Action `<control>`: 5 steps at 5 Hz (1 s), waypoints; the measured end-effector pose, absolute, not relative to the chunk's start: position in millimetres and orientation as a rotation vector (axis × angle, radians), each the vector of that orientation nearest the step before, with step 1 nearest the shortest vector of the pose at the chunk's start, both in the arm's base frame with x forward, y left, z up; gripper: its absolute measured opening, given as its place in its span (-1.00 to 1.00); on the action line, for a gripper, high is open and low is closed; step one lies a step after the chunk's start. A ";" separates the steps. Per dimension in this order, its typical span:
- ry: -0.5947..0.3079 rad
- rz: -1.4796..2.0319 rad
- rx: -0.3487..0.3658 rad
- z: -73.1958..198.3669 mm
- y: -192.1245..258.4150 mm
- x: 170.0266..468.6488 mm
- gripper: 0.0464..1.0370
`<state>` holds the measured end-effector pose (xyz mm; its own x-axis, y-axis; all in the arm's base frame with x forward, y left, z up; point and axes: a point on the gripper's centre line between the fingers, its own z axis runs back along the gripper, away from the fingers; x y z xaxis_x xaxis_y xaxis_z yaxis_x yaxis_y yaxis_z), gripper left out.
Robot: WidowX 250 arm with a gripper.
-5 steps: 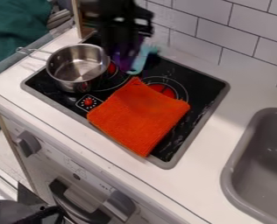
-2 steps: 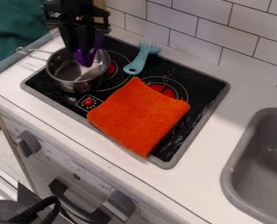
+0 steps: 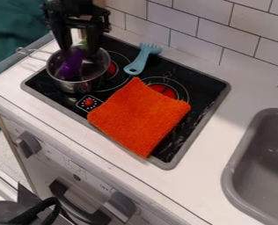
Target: Take the purple item and place it inside the silver pot
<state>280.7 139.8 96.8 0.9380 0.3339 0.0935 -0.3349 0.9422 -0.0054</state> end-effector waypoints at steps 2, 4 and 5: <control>-0.091 0.219 0.026 114.2 80.1 276.3 0.95; -0.041 0.103 0.056 102.5 38.1 270.4 0.95; -0.052 0.118 0.056 99.6 34.4 270.0 0.95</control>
